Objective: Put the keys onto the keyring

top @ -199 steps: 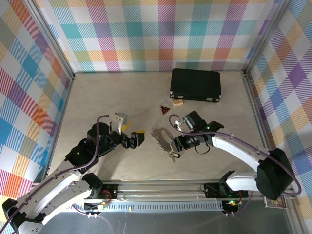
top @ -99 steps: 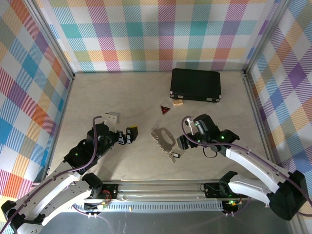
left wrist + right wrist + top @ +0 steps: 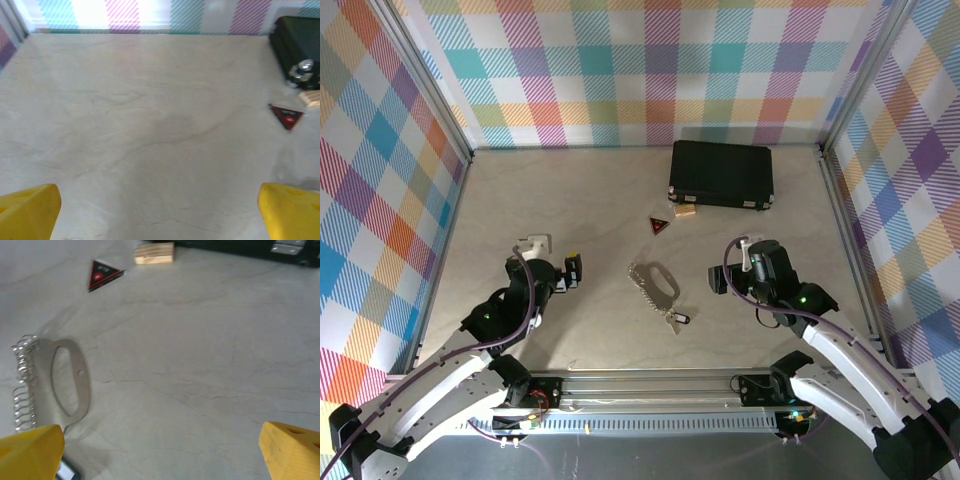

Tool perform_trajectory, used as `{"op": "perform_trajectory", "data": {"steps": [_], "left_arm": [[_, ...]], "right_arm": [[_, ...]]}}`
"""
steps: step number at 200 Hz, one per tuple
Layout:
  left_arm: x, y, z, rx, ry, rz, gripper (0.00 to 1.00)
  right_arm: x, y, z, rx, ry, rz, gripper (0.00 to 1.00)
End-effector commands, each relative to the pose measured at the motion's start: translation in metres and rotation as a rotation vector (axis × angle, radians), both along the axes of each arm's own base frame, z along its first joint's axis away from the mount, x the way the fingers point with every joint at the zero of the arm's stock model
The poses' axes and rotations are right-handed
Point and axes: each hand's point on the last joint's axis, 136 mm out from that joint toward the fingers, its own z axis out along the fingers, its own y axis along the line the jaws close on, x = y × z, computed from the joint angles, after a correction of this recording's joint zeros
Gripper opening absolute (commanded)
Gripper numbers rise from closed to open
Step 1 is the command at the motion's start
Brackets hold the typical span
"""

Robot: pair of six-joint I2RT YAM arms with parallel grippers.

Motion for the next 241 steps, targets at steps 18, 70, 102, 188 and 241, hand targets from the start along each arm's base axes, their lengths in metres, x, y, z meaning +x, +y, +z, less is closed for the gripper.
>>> {"op": "perform_trajectory", "data": {"steps": [18,70,102,188,241], "left_arm": [[0.008,0.029,0.009,0.129,-0.104,0.150,1.00],[0.018,0.040,-0.010,0.162,-0.160,0.199,1.00],[0.020,0.056,-0.022,0.200,-0.161,0.268,1.00],[0.017,0.081,-0.060,0.200,-0.154,0.383,1.00],[0.023,0.084,-0.060,0.206,-0.177,0.378,1.00]], "right_arm": [[0.012,-0.042,0.014,-0.041,-0.128,-0.195,0.99],[0.013,-0.087,0.007,-0.098,-0.277,-0.401,0.99],[0.009,-0.101,0.003,-0.116,-0.345,-0.447,0.99],[0.013,-0.118,-0.030,-0.177,-0.366,-0.500,0.99],[0.029,-0.105,-0.034,-0.173,-0.364,-0.414,0.99]]}}
